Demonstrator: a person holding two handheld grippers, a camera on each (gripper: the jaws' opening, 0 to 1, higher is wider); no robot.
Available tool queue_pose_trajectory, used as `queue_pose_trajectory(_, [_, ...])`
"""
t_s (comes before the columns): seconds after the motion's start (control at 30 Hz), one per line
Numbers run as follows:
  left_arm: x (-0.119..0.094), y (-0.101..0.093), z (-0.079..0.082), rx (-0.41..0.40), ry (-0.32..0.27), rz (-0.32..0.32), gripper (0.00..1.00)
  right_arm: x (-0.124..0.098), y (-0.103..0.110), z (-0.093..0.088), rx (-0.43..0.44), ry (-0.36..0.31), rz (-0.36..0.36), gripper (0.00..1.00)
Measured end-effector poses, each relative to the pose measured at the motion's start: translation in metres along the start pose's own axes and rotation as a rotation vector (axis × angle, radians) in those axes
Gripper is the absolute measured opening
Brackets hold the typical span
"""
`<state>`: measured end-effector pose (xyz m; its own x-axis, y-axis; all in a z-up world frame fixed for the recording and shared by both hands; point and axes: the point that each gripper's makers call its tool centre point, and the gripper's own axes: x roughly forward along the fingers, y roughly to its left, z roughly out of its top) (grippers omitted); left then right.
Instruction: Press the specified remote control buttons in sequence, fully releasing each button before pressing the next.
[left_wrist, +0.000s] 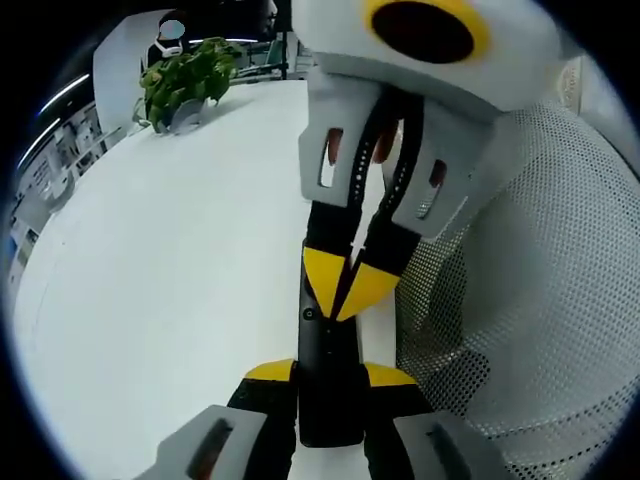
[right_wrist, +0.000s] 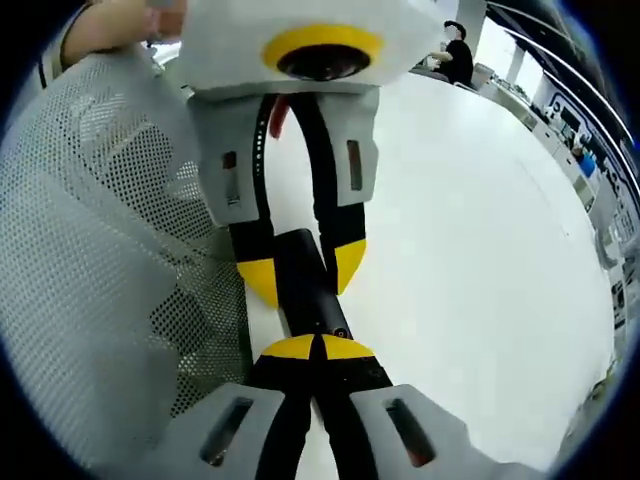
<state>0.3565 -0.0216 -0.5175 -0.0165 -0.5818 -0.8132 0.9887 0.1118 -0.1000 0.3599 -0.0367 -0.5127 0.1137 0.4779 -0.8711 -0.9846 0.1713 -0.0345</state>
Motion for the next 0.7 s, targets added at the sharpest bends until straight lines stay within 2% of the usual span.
queue_pose_trajectory(0.17, [0.0,0.0,0.0,-0.002,0.0,-0.002,0.24,-0.002,-0.001,-0.001,0.062,-0.017,0.024,0.0])
queue_pose_trajectory(0.27, [0.0,0.0,0.0,-0.003,-0.001,-0.002,0.24,-0.001,0.0,-0.001,0.034,-0.007,0.013,0.0])
queue_pose_trajectory(0.4, [0.0,0.0,0.0,-0.003,0.0,-0.003,0.24,-0.002,-0.002,-0.002,0.042,-0.004,0.009,0.0])
queue_pose_trajectory(0.5, [0.0,0.0,0.0,-0.002,-0.001,-0.003,0.24,-0.004,-0.013,-0.007,0.047,0.009,-0.031,0.0])
queue_pose_trajectory(0.6, [0.001,0.0,0.0,0.0,0.001,-0.002,0.24,-0.006,-0.013,-0.007,0.081,-0.012,-0.008,0.0])
queue_pose_trajectory(0.7, [0.001,0.0,0.0,0.002,-0.001,-0.005,0.24,-0.006,-0.007,-0.006,0.061,-0.014,0.003,0.0])
